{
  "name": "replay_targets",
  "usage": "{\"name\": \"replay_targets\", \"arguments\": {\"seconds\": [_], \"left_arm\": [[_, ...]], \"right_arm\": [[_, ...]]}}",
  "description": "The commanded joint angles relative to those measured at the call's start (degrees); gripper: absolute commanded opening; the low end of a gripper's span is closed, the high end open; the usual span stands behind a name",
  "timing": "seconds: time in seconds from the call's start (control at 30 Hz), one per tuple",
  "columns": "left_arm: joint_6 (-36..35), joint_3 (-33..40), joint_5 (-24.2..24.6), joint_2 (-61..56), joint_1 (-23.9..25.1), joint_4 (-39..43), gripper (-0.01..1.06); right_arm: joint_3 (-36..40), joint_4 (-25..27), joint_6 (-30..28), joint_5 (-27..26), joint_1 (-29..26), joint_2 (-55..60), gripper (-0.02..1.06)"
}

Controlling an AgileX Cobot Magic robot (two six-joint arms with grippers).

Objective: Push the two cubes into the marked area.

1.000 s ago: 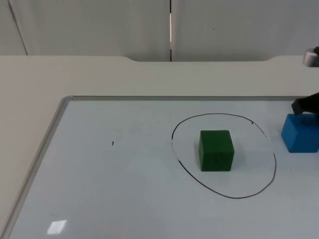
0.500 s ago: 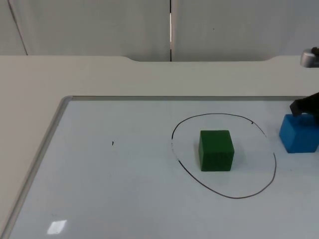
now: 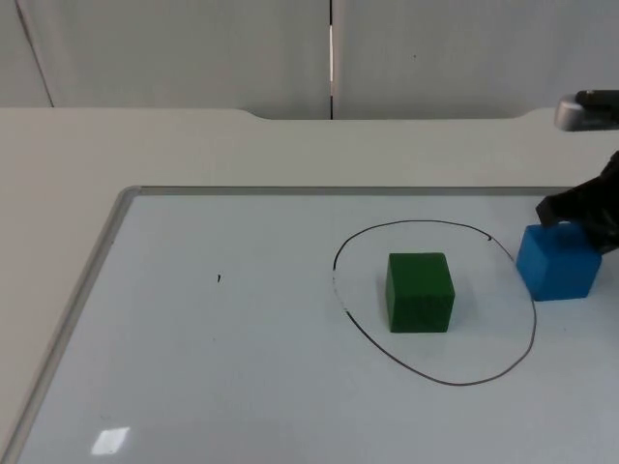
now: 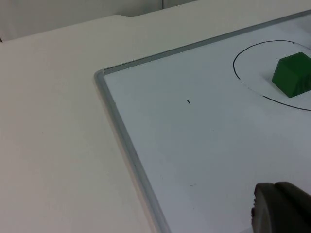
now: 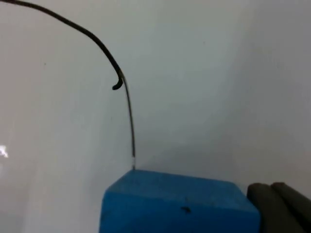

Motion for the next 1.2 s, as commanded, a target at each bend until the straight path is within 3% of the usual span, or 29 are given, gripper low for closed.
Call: {"name": "replay_targets", "arguments": {"seconds": [0.0,0.47,1.17], "left_arm": [[0.1,0.1,-0.1,-0.3,0.1,-0.7,0.00],[0.1,0.1,-0.1,-0.3,0.1,-0.1,0.00],[0.1,0.1,-0.1,-0.3,0.1,-0.1,0.00]], "right_arm": [[-0.4,1.7,-0.2,-0.3,0.4,-0.3,0.00],[-0.4,2.6,0.9,-0.3,4.3,-0.3,0.00],[-0.4,5.5,1.1,1.4,4.4,-0.3,0.00]]}}
